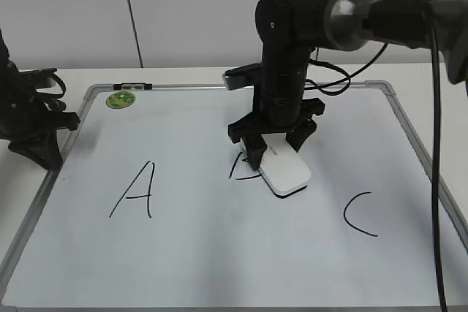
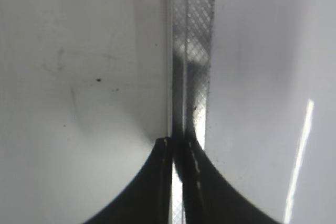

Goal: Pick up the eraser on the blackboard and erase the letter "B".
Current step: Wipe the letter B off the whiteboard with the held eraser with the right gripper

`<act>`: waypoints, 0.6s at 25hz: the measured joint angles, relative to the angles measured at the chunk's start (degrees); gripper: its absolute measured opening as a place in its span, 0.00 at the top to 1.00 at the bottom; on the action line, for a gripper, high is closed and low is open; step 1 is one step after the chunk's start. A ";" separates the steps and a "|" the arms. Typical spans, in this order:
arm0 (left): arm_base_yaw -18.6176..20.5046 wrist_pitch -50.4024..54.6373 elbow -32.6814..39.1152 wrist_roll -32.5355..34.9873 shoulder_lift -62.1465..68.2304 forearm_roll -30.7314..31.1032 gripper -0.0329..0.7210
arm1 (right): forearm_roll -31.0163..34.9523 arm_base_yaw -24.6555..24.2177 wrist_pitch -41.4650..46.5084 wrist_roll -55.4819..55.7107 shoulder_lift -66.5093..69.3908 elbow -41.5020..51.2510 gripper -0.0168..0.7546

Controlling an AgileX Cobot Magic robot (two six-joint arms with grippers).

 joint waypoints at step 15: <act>0.00 0.00 0.00 0.07 0.00 -0.25 0.93 | -1.06 7.81 0.00 0.43 0.12 0.00 0.29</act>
